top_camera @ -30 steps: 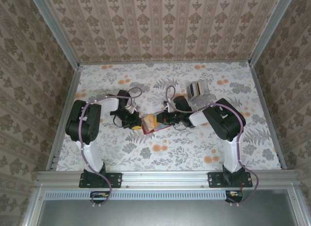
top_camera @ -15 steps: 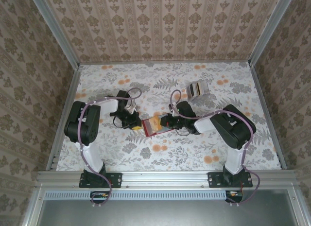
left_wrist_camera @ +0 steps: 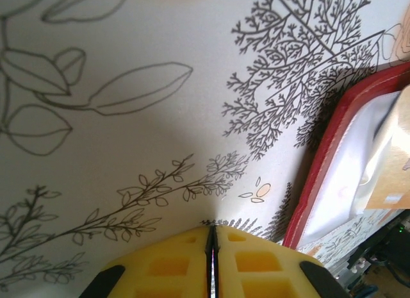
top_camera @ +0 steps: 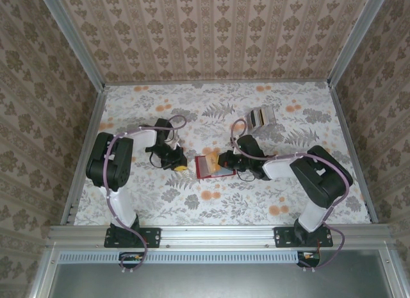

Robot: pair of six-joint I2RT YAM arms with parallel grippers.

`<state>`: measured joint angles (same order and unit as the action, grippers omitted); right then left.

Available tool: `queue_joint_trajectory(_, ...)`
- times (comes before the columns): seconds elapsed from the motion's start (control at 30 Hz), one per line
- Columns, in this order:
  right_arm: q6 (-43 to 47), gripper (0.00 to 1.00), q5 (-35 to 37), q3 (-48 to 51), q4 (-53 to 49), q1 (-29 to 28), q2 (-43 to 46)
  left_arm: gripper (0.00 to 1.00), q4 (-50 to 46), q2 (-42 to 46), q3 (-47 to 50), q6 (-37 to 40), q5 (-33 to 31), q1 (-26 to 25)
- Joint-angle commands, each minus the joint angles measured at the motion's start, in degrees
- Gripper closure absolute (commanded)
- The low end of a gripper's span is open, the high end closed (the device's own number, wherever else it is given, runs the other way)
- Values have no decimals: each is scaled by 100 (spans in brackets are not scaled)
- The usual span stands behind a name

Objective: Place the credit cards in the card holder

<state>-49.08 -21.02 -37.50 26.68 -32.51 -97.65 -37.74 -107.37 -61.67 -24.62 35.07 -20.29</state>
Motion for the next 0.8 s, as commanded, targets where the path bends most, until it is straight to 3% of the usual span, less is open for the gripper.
queue_joint_trajectory(0.0, -19, 100, 305, 178, -159, 6, 209, 87, -536, -182, -172, 23, -153, -171)
queue_joint_trajectory(0.23, -195, 100, 492, 445, 98, -10, 453, 85, -1433, -122, -651, 93, -416, -253)
queue_joint_trajectory(0.4, -180, 100, 546, 472, -97, -10, 611, 82, -1477, 94, -1018, 246, -326, -431)
queue_joint_trajectory(0.53, -273, 100, 388, 394, -161, -10, 395, 81, -1104, 0, -1079, 274, 116, -553)
queue_joint_trajectory(0.63, -288, 100, 397, 416, -173, -18, 429, 80, -483, -138, -1059, 81, 995, -803)
queue_joint_trajectory(0.77, -303, 100, 267, 377, -255, -18, 431, 80, -523, -584, -1336, 174, 931, -945)
